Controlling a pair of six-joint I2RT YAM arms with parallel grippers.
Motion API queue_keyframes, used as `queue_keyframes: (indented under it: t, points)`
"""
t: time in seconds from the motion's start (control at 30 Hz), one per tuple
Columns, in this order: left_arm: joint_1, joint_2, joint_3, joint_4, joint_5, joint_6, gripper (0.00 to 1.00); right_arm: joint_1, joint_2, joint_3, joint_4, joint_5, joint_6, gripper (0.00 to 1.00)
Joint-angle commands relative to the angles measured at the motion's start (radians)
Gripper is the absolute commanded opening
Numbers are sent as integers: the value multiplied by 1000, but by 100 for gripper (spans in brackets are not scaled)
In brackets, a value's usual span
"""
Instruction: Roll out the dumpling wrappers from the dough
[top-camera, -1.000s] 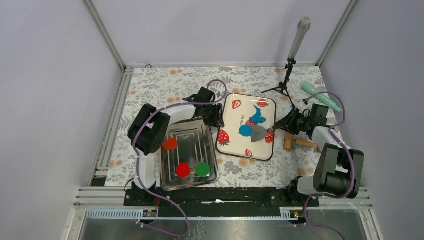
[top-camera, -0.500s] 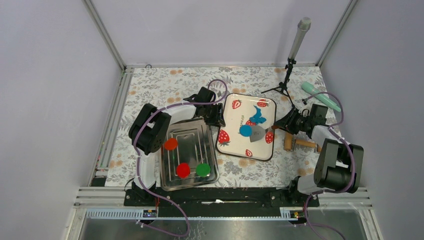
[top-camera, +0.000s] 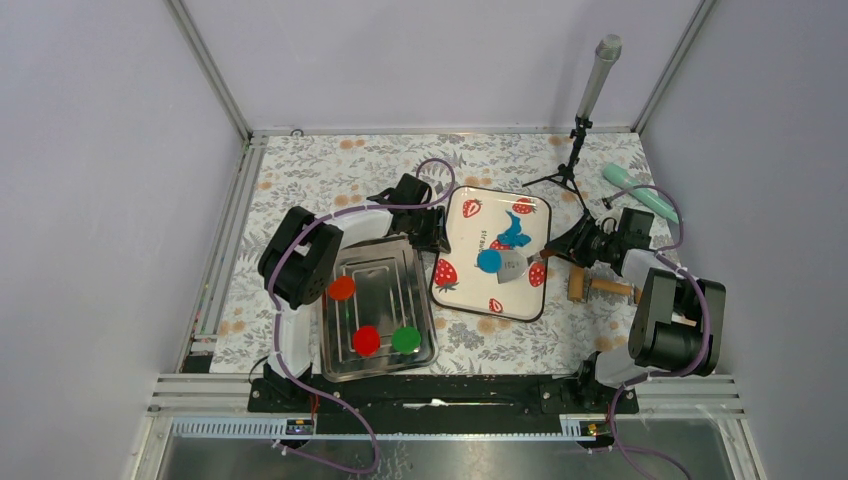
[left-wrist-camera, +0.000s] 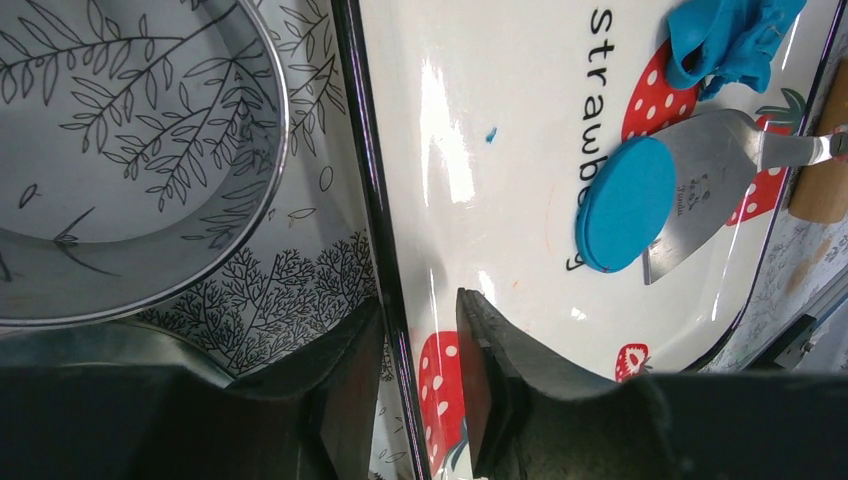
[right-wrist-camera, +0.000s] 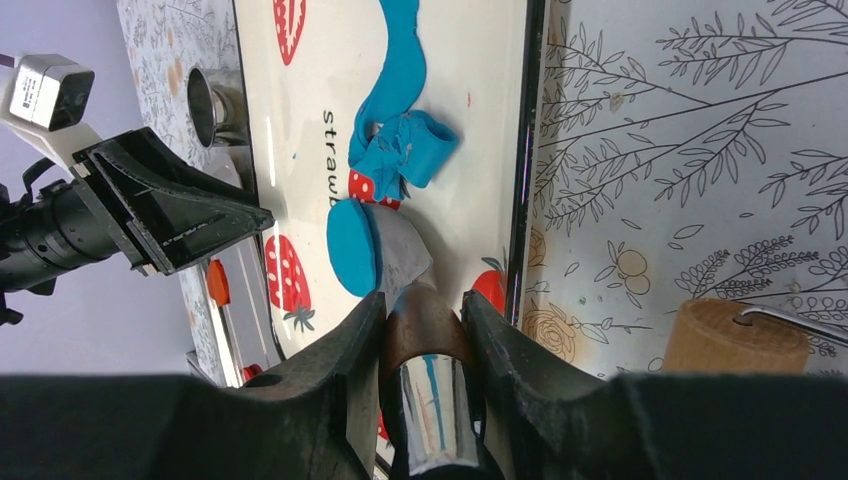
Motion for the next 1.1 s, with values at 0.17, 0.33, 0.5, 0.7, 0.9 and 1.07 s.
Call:
queue_keyframes:
  t: [0.17, 0.33, 0.5, 0.7, 0.9, 1.07]
  points:
    - [1, 35, 18, -13, -22, 23, 27, 11, -45, 16, 15, 26, 36, 0]
    - [1, 36, 16, -8, -21, 22, 23, 12, -75, 15, 14, 6, 75, 0]
    - [2, 34, 12, -7, -25, 23, 23, 11, -84, 7, 16, -9, 87, 0]
    - [1, 36, 10, -6, -25, 26, 22, 11, -80, -23, 84, -42, 136, 0]
    - [0, 38, 11, -7, -22, 29, 22, 11, -85, -26, 115, -86, 157, 0]
    - [1, 43, 16, -10, -22, 32, 21, 12, -90, -28, 156, -112, 200, 0]
